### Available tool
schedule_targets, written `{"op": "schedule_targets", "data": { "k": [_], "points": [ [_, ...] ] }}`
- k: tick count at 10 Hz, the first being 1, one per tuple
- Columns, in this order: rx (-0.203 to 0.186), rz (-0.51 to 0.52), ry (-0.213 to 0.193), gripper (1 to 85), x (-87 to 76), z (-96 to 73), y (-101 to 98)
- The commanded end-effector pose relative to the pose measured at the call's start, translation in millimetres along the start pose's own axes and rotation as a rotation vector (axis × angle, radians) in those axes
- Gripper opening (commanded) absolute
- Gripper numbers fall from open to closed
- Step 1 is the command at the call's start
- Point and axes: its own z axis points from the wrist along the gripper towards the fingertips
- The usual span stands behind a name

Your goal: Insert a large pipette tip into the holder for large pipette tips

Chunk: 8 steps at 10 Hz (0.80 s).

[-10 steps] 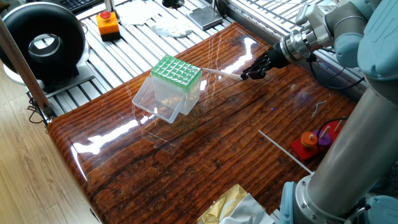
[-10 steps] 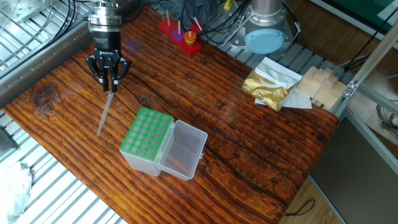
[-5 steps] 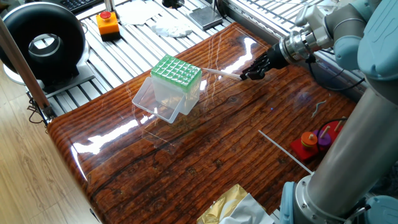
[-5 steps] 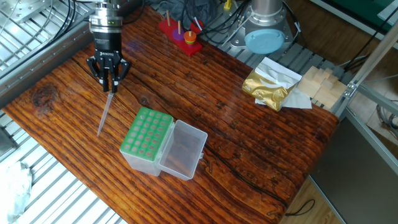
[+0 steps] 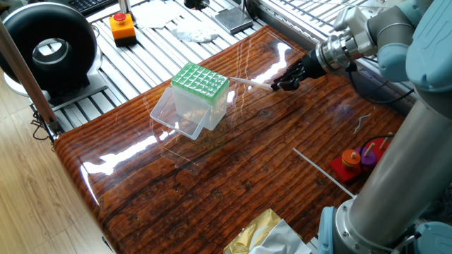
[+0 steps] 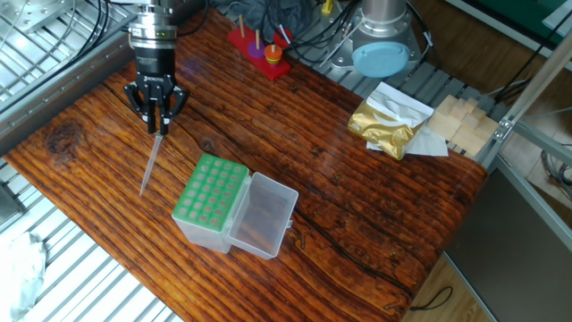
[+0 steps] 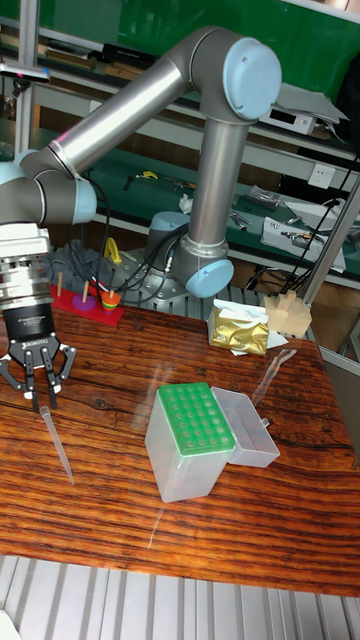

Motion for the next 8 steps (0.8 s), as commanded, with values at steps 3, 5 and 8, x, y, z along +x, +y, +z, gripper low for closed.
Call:
{"op": "schedule_targets", "data": {
  "k": [3,5,8],
  "points": [
    [0.008,0.005,-0.016,29.3,-3.4,1.8,-4.8],
    [0.009,0.005,-0.018,28.7,-3.6,1.6,-5.1],
    [0.018,0.019,-0.01,22.3,-1.9,1.6,-7.2]
  ]
}}
